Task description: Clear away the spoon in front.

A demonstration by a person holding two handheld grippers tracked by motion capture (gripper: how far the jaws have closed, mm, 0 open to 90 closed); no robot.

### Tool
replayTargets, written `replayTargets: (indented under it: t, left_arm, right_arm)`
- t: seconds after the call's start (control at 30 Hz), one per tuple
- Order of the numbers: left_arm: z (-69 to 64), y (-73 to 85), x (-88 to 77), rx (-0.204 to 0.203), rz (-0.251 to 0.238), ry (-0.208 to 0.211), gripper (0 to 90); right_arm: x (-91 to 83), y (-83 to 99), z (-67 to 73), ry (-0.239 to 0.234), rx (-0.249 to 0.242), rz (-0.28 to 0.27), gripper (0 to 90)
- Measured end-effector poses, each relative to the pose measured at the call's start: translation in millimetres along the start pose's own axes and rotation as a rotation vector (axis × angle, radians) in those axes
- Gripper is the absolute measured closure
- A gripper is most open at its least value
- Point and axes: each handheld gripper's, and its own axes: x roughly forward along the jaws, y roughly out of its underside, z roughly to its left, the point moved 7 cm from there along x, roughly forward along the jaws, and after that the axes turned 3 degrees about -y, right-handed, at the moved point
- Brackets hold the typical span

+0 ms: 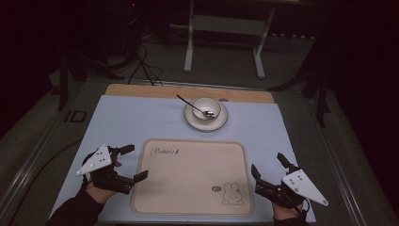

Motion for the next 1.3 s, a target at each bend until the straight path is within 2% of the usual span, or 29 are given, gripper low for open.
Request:
replayTargets:
  t: [0.3,0.57,0.7,0.73,0.77,0.83,1.0,1.07,1.3]
  left_arm:
    - [-1.9,2.3,2.4,0.001,0.034,0.015,0.4]
    - [-4.1,-1.6,2.5,0.008,0.039,0.023,0.4]
    - [-12.2,-6.7,4.6,0.036,0.058,0.052,0.4]
    - [-16.6,-9.5,6.5,0.038,0.072,0.075,0.4]
    - [-16.6,-9.5,6.5,0.038,0.072,0.075,0.4]
    - [-23.4,-15.0,8.8,0.05,0.081,0.105,0.4]
    - [-27.6,-21.1,10.6,0.08,0.078,0.115,0.4]
    - [-28.9,-28.2,15.3,0.095,0.066,0.114,0.4]
    - [-29.3,-39.0,27.4,0.098,0.069,0.138,0.5]
  right_arm:
    - [1.4,1.0,2.3,-0.007,-0.013,0.01,12.7]
    - [1.4,0.5,4.5,-0.027,-0.012,0.009,12.6]
    - [1.8,0.4,5.4,-0.034,-0.013,0.01,12.6]
    - [1.9,0.3,5.6,-0.035,-0.014,0.01,12.6]
    - [1.9,0.3,5.6,-0.035,-0.014,0.01,12.6]
    - [1.8,0.2,6.1,-0.038,-0.014,0.009,12.6]
    - [1.9,0.4,6.0,-0.04,-0.014,0.01,12.6]
    - [2.0,0.6,6.1,-0.041,-0.012,0.011,12.7]
    - [1.1,0.0,6.5,-0.048,-0.01,0.007,12.7]
